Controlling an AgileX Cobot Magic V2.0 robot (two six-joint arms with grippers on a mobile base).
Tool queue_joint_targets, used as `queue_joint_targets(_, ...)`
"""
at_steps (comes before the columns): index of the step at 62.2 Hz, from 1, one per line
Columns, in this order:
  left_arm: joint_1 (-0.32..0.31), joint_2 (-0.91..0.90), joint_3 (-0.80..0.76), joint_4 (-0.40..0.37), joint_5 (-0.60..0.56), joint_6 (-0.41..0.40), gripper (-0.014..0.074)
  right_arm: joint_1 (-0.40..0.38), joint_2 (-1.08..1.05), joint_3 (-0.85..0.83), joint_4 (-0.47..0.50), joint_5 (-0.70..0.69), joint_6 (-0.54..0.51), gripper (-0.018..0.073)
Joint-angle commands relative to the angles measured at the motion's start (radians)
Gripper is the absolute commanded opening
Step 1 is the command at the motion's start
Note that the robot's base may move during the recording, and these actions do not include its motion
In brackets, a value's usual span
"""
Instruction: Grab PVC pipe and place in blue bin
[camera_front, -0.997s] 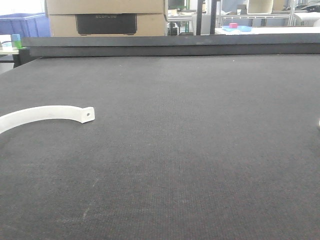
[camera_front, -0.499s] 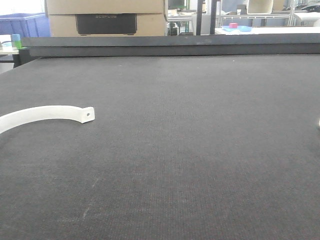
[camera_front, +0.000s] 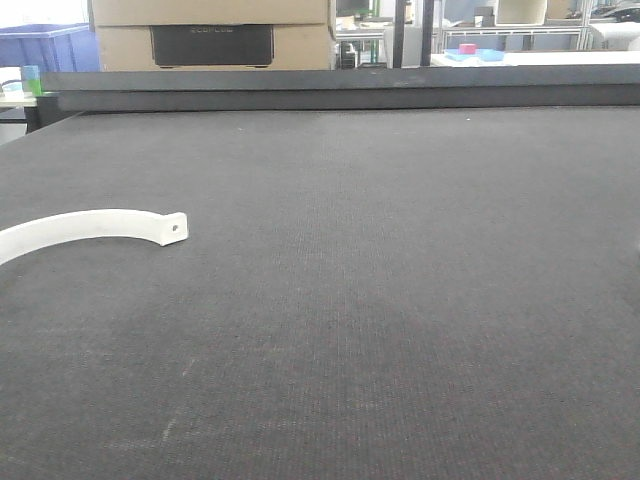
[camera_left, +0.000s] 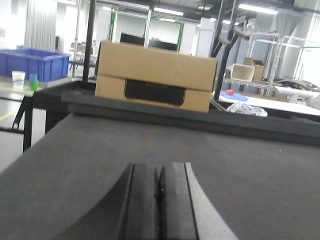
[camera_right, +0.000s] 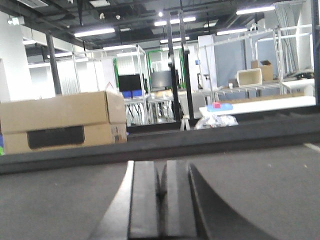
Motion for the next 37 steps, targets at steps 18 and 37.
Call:
queue_joint_targets(18, -0.007, 0.295, -0.334, 0.067, 0.274, -0.003, -0.0111, -0.007, 0.305, -0.236, 0.005, 0.185, -0.006, -0.0169)
queue_joint_targets(37, -0.007, 0.709, -0.552, 0.080, 0.659, -0.003, -0.0111, -0.007, 0.743, -0.561, -0.103, 0.591, -0.006, -0.0169)
